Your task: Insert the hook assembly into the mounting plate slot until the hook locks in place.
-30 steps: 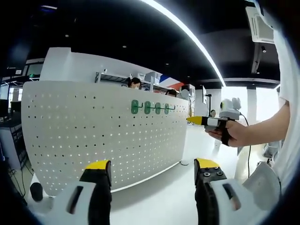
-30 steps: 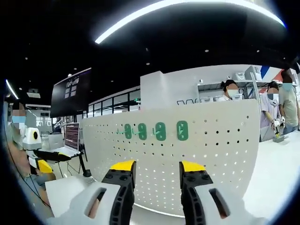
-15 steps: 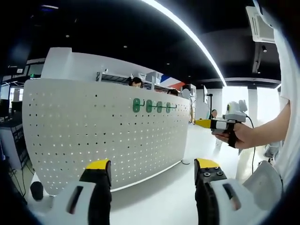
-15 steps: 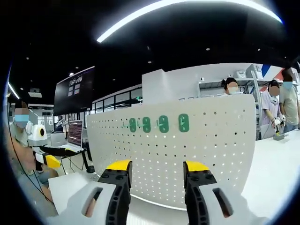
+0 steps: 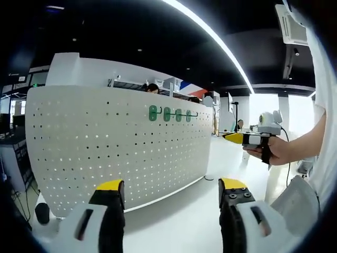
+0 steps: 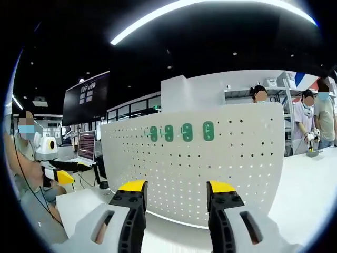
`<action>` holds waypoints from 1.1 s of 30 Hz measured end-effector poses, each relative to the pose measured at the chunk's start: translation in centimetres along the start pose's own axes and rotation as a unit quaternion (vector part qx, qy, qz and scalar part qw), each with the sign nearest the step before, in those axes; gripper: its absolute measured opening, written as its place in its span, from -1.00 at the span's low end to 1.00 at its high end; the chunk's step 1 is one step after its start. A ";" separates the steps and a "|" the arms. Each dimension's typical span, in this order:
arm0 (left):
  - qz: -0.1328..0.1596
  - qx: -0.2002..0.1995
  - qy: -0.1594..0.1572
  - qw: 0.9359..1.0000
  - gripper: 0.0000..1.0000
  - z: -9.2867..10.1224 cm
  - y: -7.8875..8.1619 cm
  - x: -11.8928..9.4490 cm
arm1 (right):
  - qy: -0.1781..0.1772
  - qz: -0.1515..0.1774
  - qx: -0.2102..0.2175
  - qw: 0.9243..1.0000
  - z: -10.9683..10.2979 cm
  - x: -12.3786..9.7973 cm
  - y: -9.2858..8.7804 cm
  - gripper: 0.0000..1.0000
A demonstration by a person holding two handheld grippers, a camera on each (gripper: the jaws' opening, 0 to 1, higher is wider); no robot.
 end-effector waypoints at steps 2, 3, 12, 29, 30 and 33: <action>0.000 -0.001 0.000 1.000 0.51 0.0 0.1 0.0 | -0.001 0.000 -0.001 1.000 0.0 -0.3 -0.1 -0.12; 0.000 -0.001 0.000 1.000 0.51 0.0 0.0 -0.1 | -0.001 -0.001 0.001 1.000 -0.1 -0.5 -0.1 -0.11; -0.002 0.000 0.003 1.000 0.52 -0.1 -0.2 -0.4 | -0.003 -0.006 0.008 1.000 -0.2 -1.8 -0.8 -0.01; -0.001 -0.005 0.013 1.000 0.56 0.0 -0.6 -1.9 | -0.010 -0.018 0.015 1.000 -0.5 -4.4 -1.6 0.08; 0.000 -0.004 0.016 1.000 0.56 0.0 -0.6 -2.1 | -0.011 -0.018 0.015 1.000 -0.5 -4.6 -1.6 0.08; 0.000 -0.005 0.021 1.000 0.56 -0.2 -0.7 -2.4 | -0.011 -0.021 0.014 1.000 -0.5 -5.1 -1.9 0.09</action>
Point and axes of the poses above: the point that each gripper's makers call its tool centre point, and the gripper's own axes: x roughly forward along the fingers, z roughly to its right, y roughly out of its top, the point moved 3 cm from there along -x, roughly backward along the fingers, and after that the axes turned 9 degrees about z, right-handed, at the moved point
